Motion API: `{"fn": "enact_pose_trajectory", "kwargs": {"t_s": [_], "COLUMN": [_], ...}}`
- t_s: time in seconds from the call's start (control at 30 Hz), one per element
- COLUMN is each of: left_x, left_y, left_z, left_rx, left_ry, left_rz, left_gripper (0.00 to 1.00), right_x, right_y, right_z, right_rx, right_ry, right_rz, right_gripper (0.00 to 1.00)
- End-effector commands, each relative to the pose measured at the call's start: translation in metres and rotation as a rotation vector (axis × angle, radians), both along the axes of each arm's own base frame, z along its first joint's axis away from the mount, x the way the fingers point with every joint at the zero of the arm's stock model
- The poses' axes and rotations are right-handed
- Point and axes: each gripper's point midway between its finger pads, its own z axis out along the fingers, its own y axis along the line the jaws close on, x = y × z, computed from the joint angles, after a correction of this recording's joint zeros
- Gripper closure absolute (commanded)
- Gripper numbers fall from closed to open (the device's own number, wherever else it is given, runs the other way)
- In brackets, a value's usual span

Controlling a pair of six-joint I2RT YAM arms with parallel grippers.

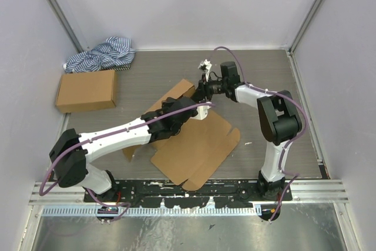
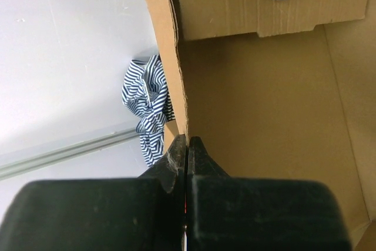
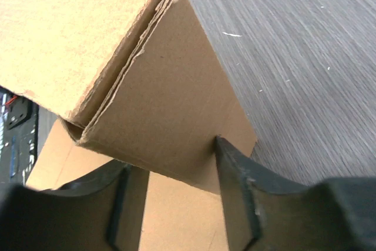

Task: Fold the paper box

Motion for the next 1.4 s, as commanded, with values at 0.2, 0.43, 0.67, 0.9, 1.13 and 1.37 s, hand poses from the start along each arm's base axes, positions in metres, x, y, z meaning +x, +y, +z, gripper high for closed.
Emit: {"fn": "enact_pose_trajectory", "kwargs": {"t_s": [0.2, 0.43, 0.67, 0.9, 1.13, 1.37], "left_x": [-0.01, -0.01, -0.011, -0.03, -0.054, -0.055], "left_y": [-0.01, -0.009, -0.006, -0.005, 0.014, 0.07], "left_z": [-0.02, -0.016, -0.003, 0.041, 0.097, 0.116], "left_rx": [0.05, 0.027, -0.043, -0.355, -0.748, -1.031], "left_ry": [0.062, 0.038, 0.024, 0.017, -0.035, -0.194], "left_rz": [-0.052, -0.003, 0.089, 0.071, 0.061, 0.242], "left_gripper": [1.0, 1.0, 0.61, 0.29, 0.37, 0.25], "right_x": [0.02, 0.029, 0.03, 0.027, 0.02, 0.002], "right_y": [0.002, -0.003, -0.02, -0.037, -0.062, -0.092], "right_z": [0.05, 0.035, 0.034, 0.037, 0.042, 0.045], "right_rx": [0.05, -0.064, -0.13, -0.162, -0.179, -0.215], "right_ry": [-0.154, -0.096, -0.133, -0.177, -0.186, -0.182], "right_rz": [-0.215, -0.464, -0.67, -0.729, -0.842, -0.956], "right_gripper": [0.83, 0.99, 0.99, 0.99, 0.99, 0.99]}}
